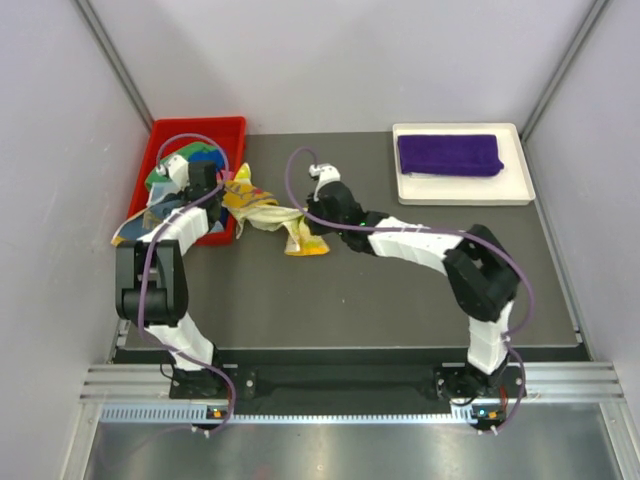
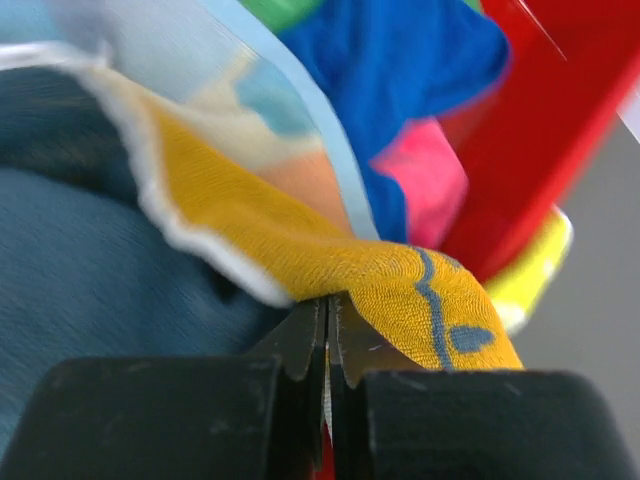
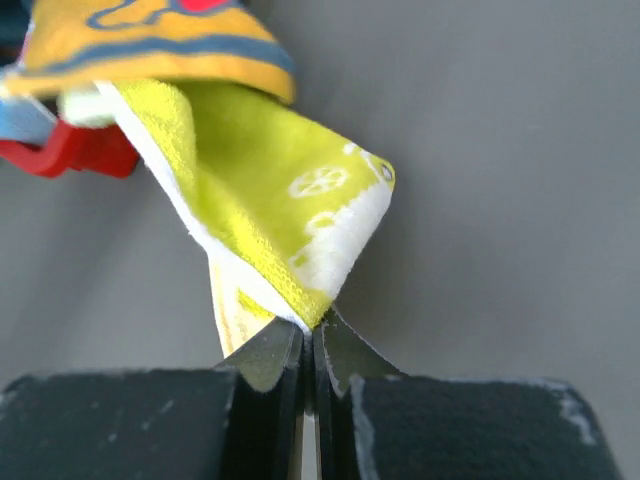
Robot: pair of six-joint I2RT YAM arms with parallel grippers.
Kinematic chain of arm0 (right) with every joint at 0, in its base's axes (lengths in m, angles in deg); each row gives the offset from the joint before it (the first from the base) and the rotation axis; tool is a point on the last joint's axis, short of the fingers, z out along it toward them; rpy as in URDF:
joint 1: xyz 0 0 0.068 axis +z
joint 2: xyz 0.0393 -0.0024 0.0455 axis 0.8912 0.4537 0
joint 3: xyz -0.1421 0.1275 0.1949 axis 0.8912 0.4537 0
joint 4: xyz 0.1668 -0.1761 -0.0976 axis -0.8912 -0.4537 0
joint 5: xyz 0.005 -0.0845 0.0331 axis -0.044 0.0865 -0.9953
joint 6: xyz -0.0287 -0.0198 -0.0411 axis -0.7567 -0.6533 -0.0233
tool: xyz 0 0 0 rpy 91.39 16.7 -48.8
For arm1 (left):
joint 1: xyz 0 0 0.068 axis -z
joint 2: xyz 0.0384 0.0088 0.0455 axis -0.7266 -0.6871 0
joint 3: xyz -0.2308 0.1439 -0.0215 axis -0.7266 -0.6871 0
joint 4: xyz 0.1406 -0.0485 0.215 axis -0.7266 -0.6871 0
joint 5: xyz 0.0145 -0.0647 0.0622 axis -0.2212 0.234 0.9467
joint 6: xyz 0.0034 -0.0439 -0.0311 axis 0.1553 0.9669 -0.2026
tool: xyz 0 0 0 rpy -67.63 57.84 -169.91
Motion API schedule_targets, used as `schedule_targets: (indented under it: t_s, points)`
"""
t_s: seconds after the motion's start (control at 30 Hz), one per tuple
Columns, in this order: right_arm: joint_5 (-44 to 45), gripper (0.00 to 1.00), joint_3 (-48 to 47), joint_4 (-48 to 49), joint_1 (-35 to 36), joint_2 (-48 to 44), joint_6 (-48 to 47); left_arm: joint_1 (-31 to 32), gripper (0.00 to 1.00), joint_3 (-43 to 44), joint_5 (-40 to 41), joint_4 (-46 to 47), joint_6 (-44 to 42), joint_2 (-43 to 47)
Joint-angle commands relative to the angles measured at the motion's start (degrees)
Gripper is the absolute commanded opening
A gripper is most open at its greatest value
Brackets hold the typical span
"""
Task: Fold and stack the towels
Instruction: Move the towel to the center of the board, then flatten out the crumpled towel
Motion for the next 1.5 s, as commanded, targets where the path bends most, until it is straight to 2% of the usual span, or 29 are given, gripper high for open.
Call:
schedule_targets:
  t_s: [0.0,0.23,0.27,0.37,0.4,0.43,0.47,0.57,0.6,0.8,0.83,0.9,1.07,1.2,1.23,1.3,1.33,1.37,1.47]
  points:
    - [1.9,0.00,4.9,3.4,-3.4,-9.8,-0.6,-4.4,0.00,3.8,5.9,-0.1,3.2,-2.5]
    - [2.5,0.00,12.9,0.0,-8.5,-24.7,-2.2,-11.0,0.01,6.5,7.1,-1.2,5.4,-5.5]
    - [1.2,0.00,12.6,-1.9,-9.0,-25.0,-2.2,-11.3,0.05,6.3,5.5,-0.9,5.5,-5.4]
    - [1.0,0.00,12.9,-3.1,-9.1,-24.4,-2.4,-11.2,0.28,5.1,-4.6,4.9,2.6,-4.3]
    - [1.3,0.00,13.5,-3.0,-9.1,-24.9,-1.6,-10.7,0.31,5.0,-4.5,5.4,2.1,-3.4]
    - [1.8,0.00,15.2,-2.7,-9.0,-25.5,-1.3,-10.1,0.40,4.6,-4.5,6.2,1.9,-2.9]
    - [2.5,0.00,16.0,-2.2,-9.1,-26.4,-1.2,-10.0,0.44,4.3,-7.4,7.7,1.3,-2.5]
    - [2.1,0.00,14.6,-6.1,-9.4,-27.3,-1.8,-9.6,0.50,5.4,-9.8,7.1,1.0,-1.5]
    - [2.1,0.00,14.0,-8.3,-9.4,-27.2,-2.0,-9.3,0.51,4.4,-12.9,8.2,0.3,-1.1]
    - [1.7,0.00,15.0,-11.8,-8.6,-30.1,0.1,-3.6,0.59,-4.4,-13.5,15.2,-2.2,6.1]
    - [1.9,0.00,15.7,-12.9,-8.5,-30.6,0.3,-1.9,0.64,-5.5,-13.3,16.0,-2.4,7.4]
    - [2.2,0.00,17.4,-13.7,-7.3,-32.6,1.4,-0.4,0.66,-7.3,-12.0,15.9,-3.0,10.8]
    - [7.3,0.00,25.7,-17.4,-1.8,-38.7,5.0,8.2,0.69,-10.4,-8.8,12.4,-1.8,18.0]
    - [10.8,0.00,32.4,-21.5,2.7,-46.4,10.3,19.4,0.63,-14.5,-6.3,8.0,1.6,21.8]
    - [11.9,0.00,34.7,-22.0,4.4,-48.0,11.5,21.2,0.58,-15.4,-6.1,7.3,2.7,21.9]
    - [14.8,0.01,36.0,-24.8,10.4,-51.5,15.8,25.9,0.54,-18.4,-4.1,6.2,7.4,21.9]
    - [15.8,0.01,36.1,-26.1,12.7,-52.1,17.3,27.0,0.50,-19.0,-4.2,4.5,9.0,21.6]
    - [18.6,0.01,36.0,-27.0,18.0,-52.4,20.4,28.0,0.49,-19.3,-3.9,3.5,10.3,20.4]
    - [21.3,0.04,34.5,-28.9,26.8,-51.3,24.5,30.9,0.47,-20.6,-3.0,2.2,13.0,18.3]
